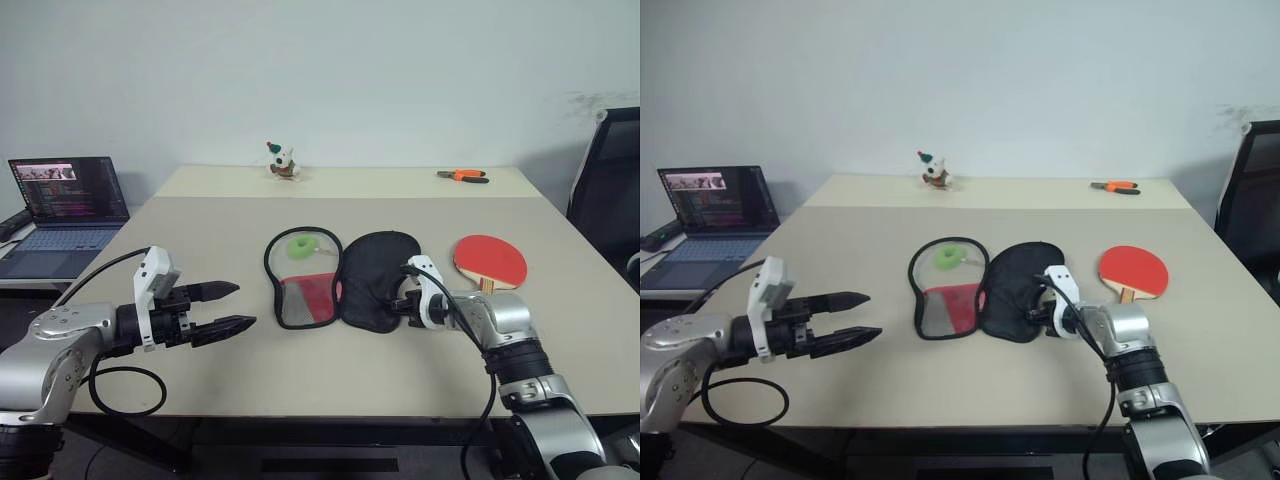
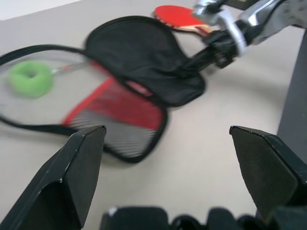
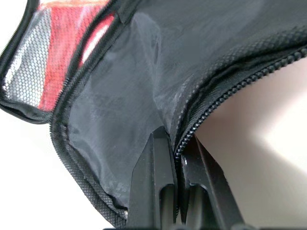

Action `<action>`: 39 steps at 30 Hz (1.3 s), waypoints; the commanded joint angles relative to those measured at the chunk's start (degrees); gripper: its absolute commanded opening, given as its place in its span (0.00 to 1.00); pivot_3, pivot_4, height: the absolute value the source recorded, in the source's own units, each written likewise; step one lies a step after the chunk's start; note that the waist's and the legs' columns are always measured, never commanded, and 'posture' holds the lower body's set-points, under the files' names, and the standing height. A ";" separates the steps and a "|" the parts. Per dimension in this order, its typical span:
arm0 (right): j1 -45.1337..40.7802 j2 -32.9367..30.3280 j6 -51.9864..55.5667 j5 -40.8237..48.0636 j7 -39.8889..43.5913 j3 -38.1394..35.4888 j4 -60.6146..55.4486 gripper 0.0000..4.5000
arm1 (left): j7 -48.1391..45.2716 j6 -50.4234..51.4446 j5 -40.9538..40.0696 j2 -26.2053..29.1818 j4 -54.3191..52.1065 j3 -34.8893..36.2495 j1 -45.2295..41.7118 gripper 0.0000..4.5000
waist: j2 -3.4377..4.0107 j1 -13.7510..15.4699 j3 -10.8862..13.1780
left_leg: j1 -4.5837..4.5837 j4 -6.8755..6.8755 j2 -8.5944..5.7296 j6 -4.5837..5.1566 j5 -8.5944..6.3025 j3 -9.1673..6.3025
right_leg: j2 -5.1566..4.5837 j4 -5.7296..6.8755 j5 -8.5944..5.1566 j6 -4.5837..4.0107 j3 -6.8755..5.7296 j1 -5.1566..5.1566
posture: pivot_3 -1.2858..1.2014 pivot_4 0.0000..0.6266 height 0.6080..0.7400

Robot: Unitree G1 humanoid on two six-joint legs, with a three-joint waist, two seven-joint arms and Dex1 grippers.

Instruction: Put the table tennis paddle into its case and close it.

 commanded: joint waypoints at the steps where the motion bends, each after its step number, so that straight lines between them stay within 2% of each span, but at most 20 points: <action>1: 1.16 -3.65 2.61 1.49 2.88 1.03 -4.68 0.01 | -1.14 -2.70 1.09 0.08 1.29 0.11 -1.26 1.00 | 0.00 0.06 0.00 | 0.00 0.00 0.00 0.00 0.00 0.01 | 0.00 0.00 -0.02 0.03 0.01 0.00 | 0.52 0.24 1.00; 5: 1.23 -7.41 2.39 1.20 4.93 2.10 -4.23 0.01 | -2.01 -4.25 2.21 -0.41 2.82 -0.92 -1.88 1.00 | 0.00 0.12 0.00 | 0.00 0.00 0.00 0.00 0.00 0.02 | 0.01 0.00 -0.11 0.20 0.00 0.00 | 0.52 0.24 1.00; 12: -2.81 -11.24 -3.63 -1.48 7.62 3.43 4.80 0.01 | -2.64 -4.90 2.94 -0.72 2.95 -2.42 -2.63 1.00 | -0.01 0.18 0.00 | 0.01 0.01 -0.01 0.00 0.00 0.05 | 0.01 0.00 -0.11 0.20 0.00 0.01 | 0.52 0.24 1.00; 22: -4.90 -10.30 -4.47 -1.24 9.04 3.04 9.19 0.01 | -0.95 -3.06 2.93 -0.97 0.57 -3.56 -4.32 1.00 | -0.02 0.12 0.00 | 0.02 0.03 0.00 0.00 0.00 0.08 | 0.02 0.01 -0.10 0.20 -0.01 0.01 | 0.52 0.24 1.00; 26: -5.42 -10.69 -5.31 -1.51 8.54 2.24 10.00 0.22 | -0.11 -1.97 2.81 -1.23 -0.41 -3.96 -5.06 1.00 | -0.01 0.10 0.00 | 0.02 0.03 0.00 0.01 0.00 0.10 | 0.02 0.02 -0.10 0.19 -0.01 0.01 | 0.52 0.24 1.00; 36: -5.76 -14.90 -9.09 -2.37 7.47 -0.29 6.88 0.99 | 2.54 -0.75 2.95 -3.67 -1.73 -5.70 -7.18 1.00 | -0.02 0.28 0.01 | -0.01 0.08 -0.05 0.00 0.00 0.08 | 0.05 0.01 -0.09 0.21 -0.01 0.03 | 0.52 0.24 1.00; 39: -5.55 -15.96 -8.72 -1.84 5.22 -3.55 4.97 0.99 | 3.06 -0.74 3.10 -3.84 -1.76 -5.72 -7.24 1.00 | -0.03 0.28 0.01 | -0.01 0.07 -0.04 0.01 -0.01 0.11 | 0.04 0.01 -0.07 0.17 0.00 0.01 | 0.52 0.24 1.00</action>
